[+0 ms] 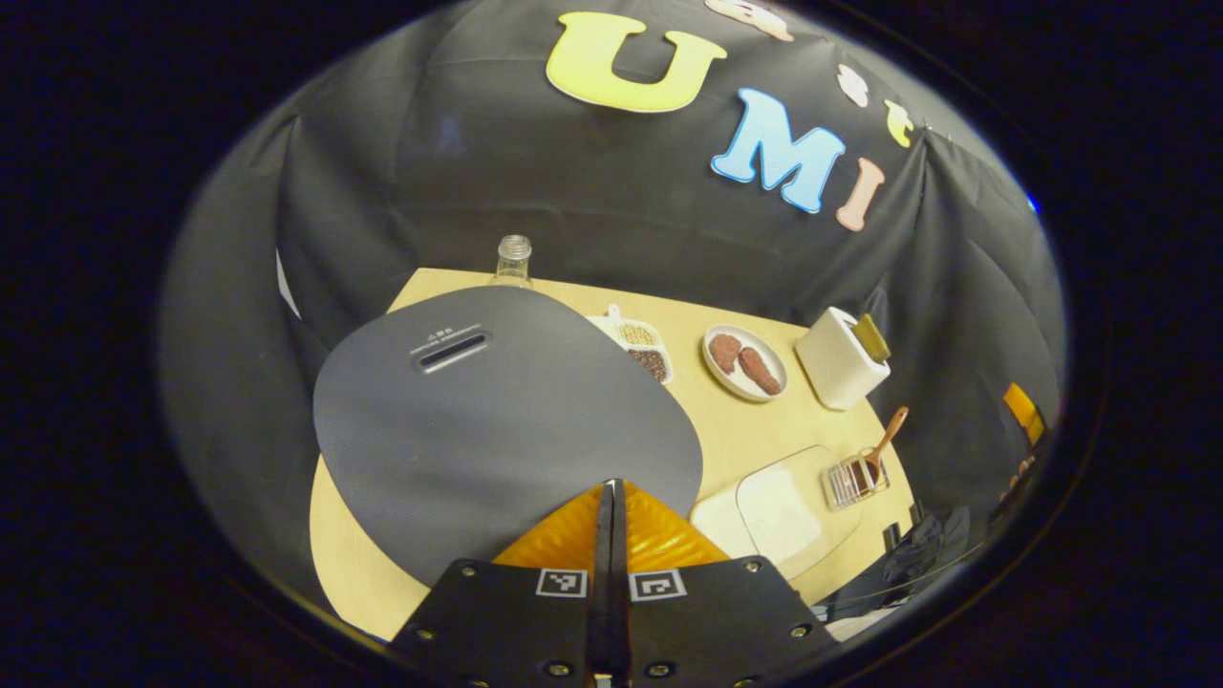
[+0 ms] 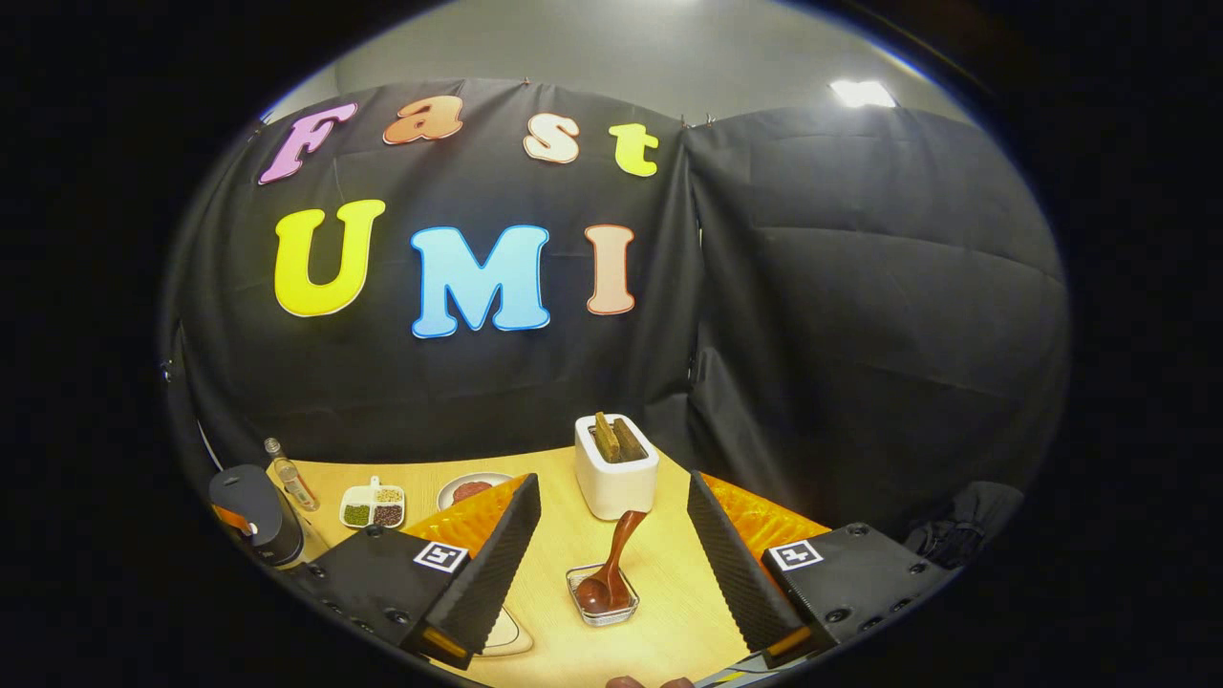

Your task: Close the left gripper, press the button to open the rice cooker; take a wooden spoon from the chopstick holder with the right hand, scoop a spoonful of rice and pour it into the rice cooker, then put the wooden spoon back into the chopstick holder.

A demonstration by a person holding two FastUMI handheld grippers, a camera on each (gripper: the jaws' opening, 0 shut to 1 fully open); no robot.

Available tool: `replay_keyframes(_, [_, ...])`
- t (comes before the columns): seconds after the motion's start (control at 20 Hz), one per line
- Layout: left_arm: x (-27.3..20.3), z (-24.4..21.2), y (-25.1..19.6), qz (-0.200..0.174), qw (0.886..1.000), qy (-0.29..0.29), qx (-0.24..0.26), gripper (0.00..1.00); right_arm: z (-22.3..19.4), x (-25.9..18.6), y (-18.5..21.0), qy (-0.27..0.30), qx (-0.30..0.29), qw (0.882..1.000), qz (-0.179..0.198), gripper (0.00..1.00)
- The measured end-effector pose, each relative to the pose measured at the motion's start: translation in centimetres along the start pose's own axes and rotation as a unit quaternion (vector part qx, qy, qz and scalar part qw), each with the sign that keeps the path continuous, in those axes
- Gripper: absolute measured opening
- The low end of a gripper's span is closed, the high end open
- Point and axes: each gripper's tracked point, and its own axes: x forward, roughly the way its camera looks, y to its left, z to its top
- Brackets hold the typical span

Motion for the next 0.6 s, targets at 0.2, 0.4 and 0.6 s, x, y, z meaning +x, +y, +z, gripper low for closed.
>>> replay_keyframes(0.2, [-0.1,0.2,0.0,-0.005,1.000,-0.014,-0.007,0.05,-0.1,-0.5,0.1,0.008,-0.005,1.000,0.002,0.94])
replay_keyframes(0.4, [-1.4,1.9,-0.3,0.012,0.998,-0.067,-0.007,0.01,0.2,-0.9,-0.9,0.003,-0.016,1.000,-0.002,0.99])
replay_keyframes(0.6, [-6.6,7.8,-0.4,0.057,0.981,-0.186,0.004,0.02,0.1,-0.1,-2.4,0.006,-0.005,1.000,-0.002,0.99])
